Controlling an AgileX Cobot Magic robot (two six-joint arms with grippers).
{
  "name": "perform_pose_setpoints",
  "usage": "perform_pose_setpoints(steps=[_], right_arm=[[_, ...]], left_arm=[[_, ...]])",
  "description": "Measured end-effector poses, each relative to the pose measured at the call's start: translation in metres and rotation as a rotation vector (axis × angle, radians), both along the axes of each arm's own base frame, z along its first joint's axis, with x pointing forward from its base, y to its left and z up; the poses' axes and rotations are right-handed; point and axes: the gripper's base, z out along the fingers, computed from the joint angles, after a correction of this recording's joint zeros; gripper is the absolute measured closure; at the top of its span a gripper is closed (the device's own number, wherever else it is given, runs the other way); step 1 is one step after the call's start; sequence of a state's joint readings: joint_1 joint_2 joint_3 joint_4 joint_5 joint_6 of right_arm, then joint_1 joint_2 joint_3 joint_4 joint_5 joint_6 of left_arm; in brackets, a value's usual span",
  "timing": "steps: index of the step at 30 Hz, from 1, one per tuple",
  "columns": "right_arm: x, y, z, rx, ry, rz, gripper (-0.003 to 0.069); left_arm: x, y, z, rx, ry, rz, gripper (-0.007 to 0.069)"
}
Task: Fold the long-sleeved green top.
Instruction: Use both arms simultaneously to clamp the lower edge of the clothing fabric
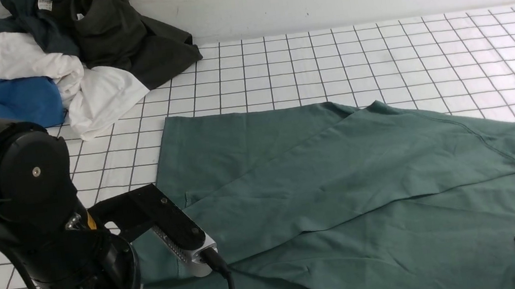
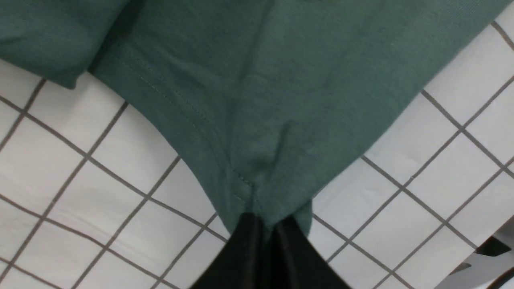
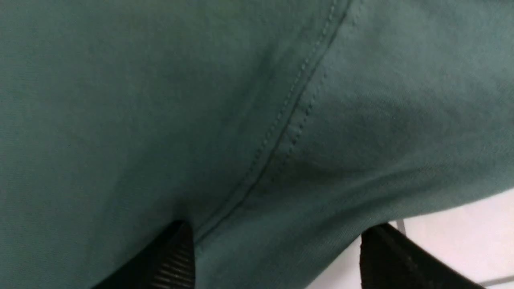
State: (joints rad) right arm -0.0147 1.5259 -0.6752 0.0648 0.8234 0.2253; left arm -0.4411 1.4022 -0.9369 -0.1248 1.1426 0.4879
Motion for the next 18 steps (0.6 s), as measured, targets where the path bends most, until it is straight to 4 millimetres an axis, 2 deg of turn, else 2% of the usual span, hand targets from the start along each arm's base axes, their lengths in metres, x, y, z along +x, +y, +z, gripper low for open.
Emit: perform_pose_setpoints(steps=[6,12,13,16,18], right_arm=[[0.0016,0.0000,0.0007,0.000,-0.009,0.000,0.0194],[0.0020,-0.0005,0.0007,-0.005,-0.013,-0.009,0.0411],[0.0020,-0.0005,0.0007,-0.005,-0.013,-0.009,0.0411],[0.0019,-0.0007,0.0007,-0.006,-0.012,-0.006,0.0575],[0.0017,-0.0012,0.0025,-0.012,-0.018,0.004,0.0634]], left_arm=[[0.0000,-0.0001,0.0000,-0.001,0.000,0.000,0.0619],[0.0000,-0.0001,0.0000,-0.001,0.000,0.000,0.0619],[0.0000,-0.0001,0.0000,-0.001,0.000,0.000,0.0619],[0.0000,-0.0001,0.0000,-0.001,0.000,0.000,0.0619],[0.0000,-0.0001,0.0000,-0.001,0.000,0.000,0.0619]])
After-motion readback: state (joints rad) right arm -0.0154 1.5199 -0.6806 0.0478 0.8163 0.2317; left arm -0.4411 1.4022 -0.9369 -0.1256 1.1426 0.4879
